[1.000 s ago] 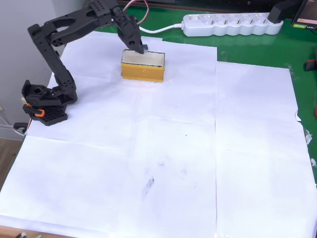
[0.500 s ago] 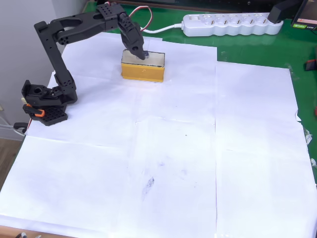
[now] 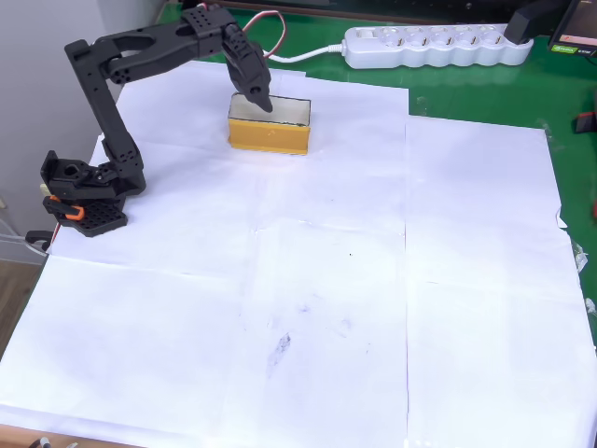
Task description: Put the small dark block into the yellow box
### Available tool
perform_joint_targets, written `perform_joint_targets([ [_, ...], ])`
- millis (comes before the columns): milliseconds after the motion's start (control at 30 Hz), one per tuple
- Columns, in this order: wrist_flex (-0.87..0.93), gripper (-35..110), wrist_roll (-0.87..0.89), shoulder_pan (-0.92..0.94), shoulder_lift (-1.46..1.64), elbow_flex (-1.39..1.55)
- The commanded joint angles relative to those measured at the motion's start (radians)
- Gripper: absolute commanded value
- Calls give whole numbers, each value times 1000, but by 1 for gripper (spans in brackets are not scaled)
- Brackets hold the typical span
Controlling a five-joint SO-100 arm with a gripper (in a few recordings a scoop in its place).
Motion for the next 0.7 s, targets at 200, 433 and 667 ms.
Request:
perform_joint_targets([
  [200,14,35,-98,98,-420,-52],
  [433,18,17,-247,284,-851,-540],
  [667,15,6,-242,454,-1106,-951],
])
